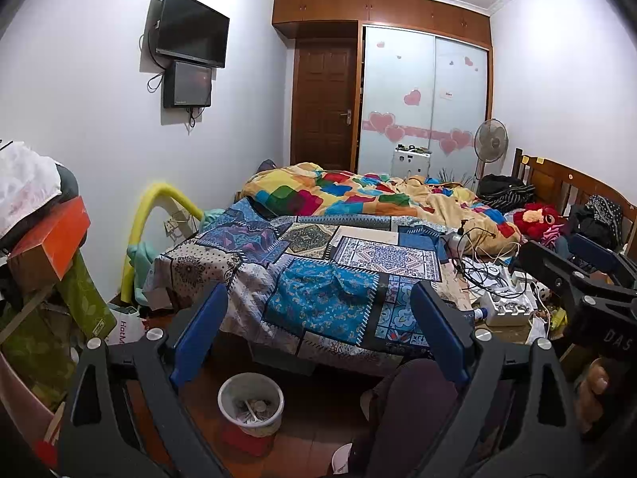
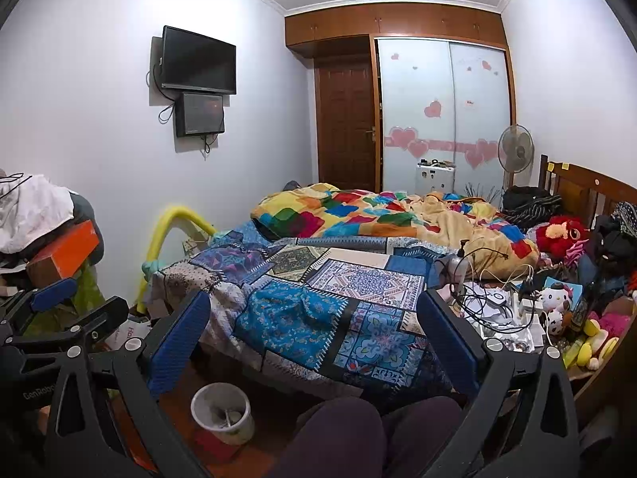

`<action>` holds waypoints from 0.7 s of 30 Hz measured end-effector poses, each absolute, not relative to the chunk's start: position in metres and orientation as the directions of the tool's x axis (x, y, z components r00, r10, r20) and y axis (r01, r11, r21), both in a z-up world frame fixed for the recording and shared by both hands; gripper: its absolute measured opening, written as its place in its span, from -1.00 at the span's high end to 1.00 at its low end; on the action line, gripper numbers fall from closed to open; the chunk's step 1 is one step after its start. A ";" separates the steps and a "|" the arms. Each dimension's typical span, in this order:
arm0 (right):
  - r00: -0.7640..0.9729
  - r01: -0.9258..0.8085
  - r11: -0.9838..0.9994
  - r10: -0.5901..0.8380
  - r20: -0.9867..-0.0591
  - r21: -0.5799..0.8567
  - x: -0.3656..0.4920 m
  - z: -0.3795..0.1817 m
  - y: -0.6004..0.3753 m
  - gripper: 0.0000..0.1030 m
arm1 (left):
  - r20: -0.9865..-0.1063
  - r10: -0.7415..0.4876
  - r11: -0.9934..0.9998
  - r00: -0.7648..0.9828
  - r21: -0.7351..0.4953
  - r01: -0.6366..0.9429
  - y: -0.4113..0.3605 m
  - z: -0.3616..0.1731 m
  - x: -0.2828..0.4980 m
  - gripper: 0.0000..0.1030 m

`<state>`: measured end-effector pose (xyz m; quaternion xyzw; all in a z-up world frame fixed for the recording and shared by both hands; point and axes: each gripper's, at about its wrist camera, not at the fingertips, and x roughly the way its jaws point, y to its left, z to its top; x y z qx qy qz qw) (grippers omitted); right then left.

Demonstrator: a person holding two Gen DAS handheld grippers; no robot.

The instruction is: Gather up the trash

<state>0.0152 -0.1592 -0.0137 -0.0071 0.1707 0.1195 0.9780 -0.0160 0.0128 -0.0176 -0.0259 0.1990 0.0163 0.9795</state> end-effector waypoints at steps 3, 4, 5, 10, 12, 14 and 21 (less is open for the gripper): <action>0.914 -0.236 0.971 0.232 -0.334 0.028 0.015 -0.013 -0.160 -1.00 | -0.389 0.021 0.998 0.921 -0.045 -0.042 0.012 -0.017 -0.016 -0.82; 0.914 -0.236 0.971 0.232 -0.334 0.026 0.015 -0.013 -0.159 -1.00 | -0.387 0.021 0.998 0.922 -0.044 -0.041 0.012 -0.017 -0.017 -0.82; 0.914 -0.236 0.972 0.230 -0.334 0.025 0.015 -0.014 -0.159 -1.00 | -0.385 0.022 0.998 0.923 -0.044 -0.042 0.012 -0.017 -0.018 -0.82; 0.913 -0.236 0.971 0.231 -0.335 0.027 0.015 -0.014 -0.159 -1.00 | -0.379 0.024 0.998 0.925 -0.043 -0.043 0.010 -0.017 -0.021 -0.82; 0.913 -0.236 0.971 0.231 -0.337 0.027 0.015 -0.013 -0.159 -1.00 | -0.377 0.024 0.998 0.926 -0.043 -0.044 0.009 -0.017 -0.022 -0.82; 0.914 -0.234 0.972 0.230 -0.335 0.028 0.015 -0.013 -0.159 -1.00 | -0.378 0.024 0.998 0.926 -0.043 -0.043 0.009 -0.017 -0.021 -0.82; 0.913 -0.236 0.971 0.231 -0.337 0.027 0.015 -0.014 -0.159 -1.00 | -0.375 0.025 0.998 0.927 -0.040 -0.043 0.007 -0.015 -0.021 -0.83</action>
